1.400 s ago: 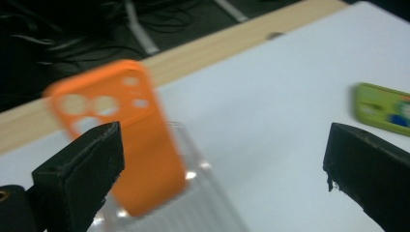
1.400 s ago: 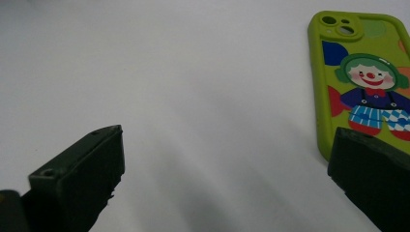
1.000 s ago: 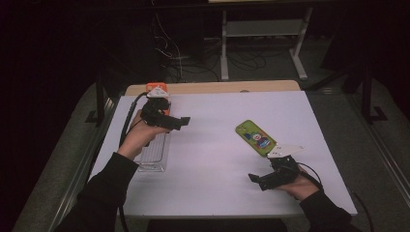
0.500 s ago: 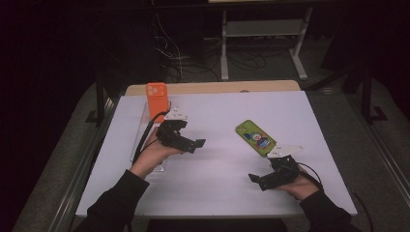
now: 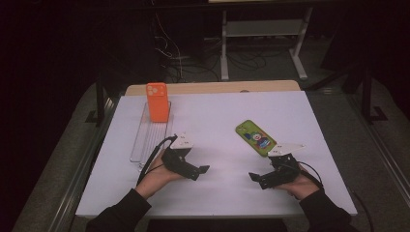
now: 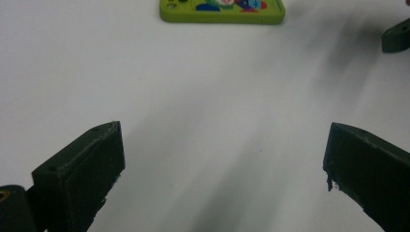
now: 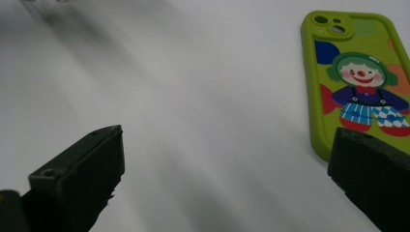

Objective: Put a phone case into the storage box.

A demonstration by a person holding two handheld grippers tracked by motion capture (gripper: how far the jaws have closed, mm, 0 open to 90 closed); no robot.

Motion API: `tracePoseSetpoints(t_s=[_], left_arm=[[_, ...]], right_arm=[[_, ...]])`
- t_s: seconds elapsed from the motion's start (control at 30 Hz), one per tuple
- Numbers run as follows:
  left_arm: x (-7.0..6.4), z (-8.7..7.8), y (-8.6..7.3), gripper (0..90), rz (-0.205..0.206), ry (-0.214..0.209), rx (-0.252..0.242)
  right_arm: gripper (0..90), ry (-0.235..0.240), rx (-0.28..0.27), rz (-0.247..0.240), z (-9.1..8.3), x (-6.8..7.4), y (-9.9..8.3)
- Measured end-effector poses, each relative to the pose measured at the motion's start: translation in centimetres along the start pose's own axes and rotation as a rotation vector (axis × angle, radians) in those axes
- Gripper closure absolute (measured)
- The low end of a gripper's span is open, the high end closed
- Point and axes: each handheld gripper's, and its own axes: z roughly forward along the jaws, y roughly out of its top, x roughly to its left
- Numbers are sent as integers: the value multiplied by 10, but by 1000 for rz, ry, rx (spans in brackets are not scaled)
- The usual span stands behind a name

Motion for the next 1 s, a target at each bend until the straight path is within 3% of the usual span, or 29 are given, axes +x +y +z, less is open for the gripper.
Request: tracePoseSetpoints(t_s=[0.03, 0.1, 0.17, 0.27, 0.43, 0.5, 0.73, 0.9, 1.0], left_arm=[[-1, 1, -3, 7, -11, -7, -3], [-2, 3, -6, 7, 20, -15, 22], [-6, 3, -7, 7, 26, -12, 4], [-6, 3, -5, 7, 47, -14, 22], [-1, 6, -5, 6, 31, -24, 16], [1, 7, -5, 7, 42, -14, 17], [2, 7, -4, 7, 48, -13, 25], [1, 9, -4, 7, 6, -22, -13], [2, 8, -4, 7, 10, -27, -7]], right_arm=[[0, -1, -3, -12, 0, 0, 1], [0, -3, 9, -12, -1, 0, 1], [0, -11, 24, -9, -2, 1, 3], [0, -9, 33, 7, -4, 1, 7], [0, -15, 61, 6, -5, 0, 12], [0, -28, 68, 4, -6, -2, 15], [0, -63, 79, 0, -8, -16, 32], [0, -70, 82, 13, -10, -25, 46], [0, -74, 75, 20, -10, -30, 54]])
